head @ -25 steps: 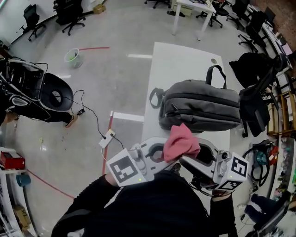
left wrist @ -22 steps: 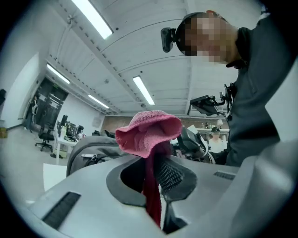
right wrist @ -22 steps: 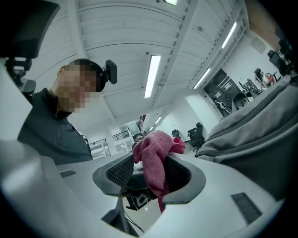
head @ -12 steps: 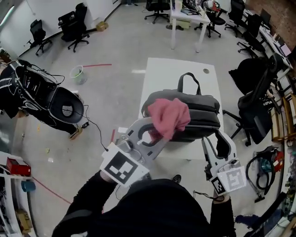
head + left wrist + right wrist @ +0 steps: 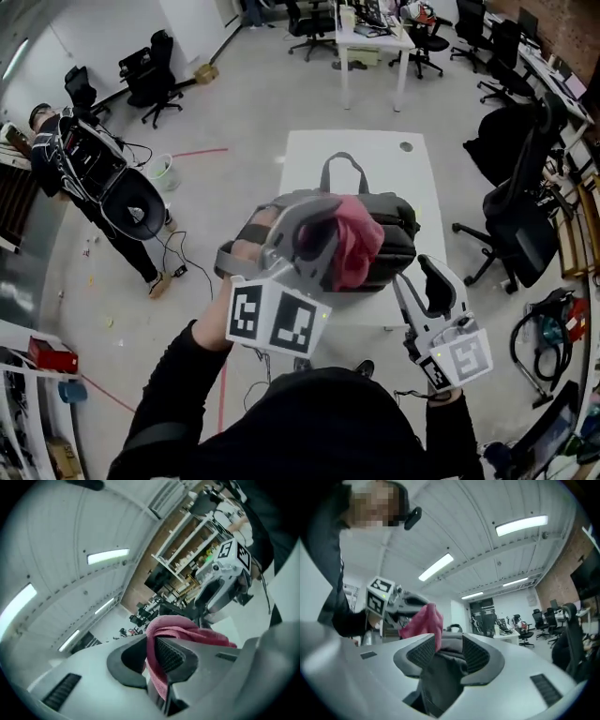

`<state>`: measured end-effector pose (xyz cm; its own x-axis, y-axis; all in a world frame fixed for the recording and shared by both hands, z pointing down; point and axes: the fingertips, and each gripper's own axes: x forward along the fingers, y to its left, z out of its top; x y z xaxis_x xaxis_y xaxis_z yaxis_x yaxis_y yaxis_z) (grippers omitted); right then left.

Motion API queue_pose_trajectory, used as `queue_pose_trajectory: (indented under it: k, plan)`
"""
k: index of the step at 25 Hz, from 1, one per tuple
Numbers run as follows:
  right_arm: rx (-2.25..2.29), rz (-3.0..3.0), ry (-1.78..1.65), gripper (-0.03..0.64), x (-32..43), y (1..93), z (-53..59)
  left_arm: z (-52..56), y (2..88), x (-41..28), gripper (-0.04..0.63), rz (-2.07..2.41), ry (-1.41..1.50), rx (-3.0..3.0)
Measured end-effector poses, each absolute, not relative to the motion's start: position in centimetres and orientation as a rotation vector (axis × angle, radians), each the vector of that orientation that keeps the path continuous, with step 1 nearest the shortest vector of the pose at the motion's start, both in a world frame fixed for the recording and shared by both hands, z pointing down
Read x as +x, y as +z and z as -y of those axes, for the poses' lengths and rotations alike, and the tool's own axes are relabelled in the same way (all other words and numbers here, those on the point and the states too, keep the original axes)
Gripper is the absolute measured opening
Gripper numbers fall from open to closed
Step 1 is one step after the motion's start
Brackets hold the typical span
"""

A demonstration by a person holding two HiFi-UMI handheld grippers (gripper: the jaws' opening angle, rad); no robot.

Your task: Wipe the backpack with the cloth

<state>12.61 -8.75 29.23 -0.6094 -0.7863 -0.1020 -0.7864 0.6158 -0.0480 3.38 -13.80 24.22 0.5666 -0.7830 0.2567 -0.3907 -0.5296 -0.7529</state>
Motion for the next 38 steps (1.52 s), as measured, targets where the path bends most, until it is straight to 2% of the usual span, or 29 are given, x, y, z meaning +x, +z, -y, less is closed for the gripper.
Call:
queue_pose_trajectory:
  k: [4,9,12,13,15,16,17,19,22,24,26,30,33,38]
  plan:
    - [-0.916,-2.607,-0.121,0.189,13.2,24.8,6.5,11.0,24.3,6.5,0.055,-0.747,-0.52,-2.633]
    - [-0.719,-2.743,-0.115,0.188,10.4,24.7,5.9,7.1,23.9,9.5,0.055,-0.341,-0.128,-3.294]
    - [-0.69,-2.632,-0.258,0.097,11.5,25.9,5.6,6.0,24.6,8.5,0.057,-0.061,0.173,-3.638]
    - [-0.692,-2.604,-0.299,0.085,11.9,26.2,5.7,5.6,24.6,8.2,0.071,0.051,0.308,-3.73]
    - [-0.705,-2.582,-0.349,0.071,12.3,26.7,5.8,4.8,24.4,7.9,0.163,0.249,0.59,-3.812]
    - [-0.714,-2.58,-0.359,0.068,12.3,27.1,5.7,4.3,24.4,7.9,0.186,0.294,0.691,-3.807]
    - [-0.723,-2.587,-0.354,0.065,12.3,27.7,5.6,3.9,24.8,8.1,0.26,0.272,0.739,-3.789]
    - [-0.724,-2.624,-0.309,0.063,11.4,28.6,5.2,3.5,26.0,8.2,0.288,0.04,0.66,-3.736]
    - [-0.704,-2.646,-0.301,0.063,10.0,27.6,4.5,4.5,26.4,8.2,0.282,-0.227,0.408,-3.671]
    - [-0.713,-2.627,-0.326,0.06,10.4,27.2,4.3,5.5,26.6,8.6,0.132,-0.231,0.356,-3.694]
    - [-0.739,-2.584,-0.358,0.06,11.3,27.6,4.3,6.1,26.9,8.9,0.096,-0.266,0.351,-3.689]
    - [-0.904,-2.411,-0.449,0.06,14.7,29.6,4.9,9.4,25.0,8.3,0.092,-0.59,0.321,-3.496]
    - [-0.97,-2.392,-0.505,0.06,15.2,32.1,4.9,12.4,24.3,8.8,0.092,-0.822,0.054,-3.254]
    - [-0.947,-2.424,-0.596,0.06,13.0,35.2,4.5,15.3,27.5,11.1,0.092,-0.894,-0.378,-3.084]
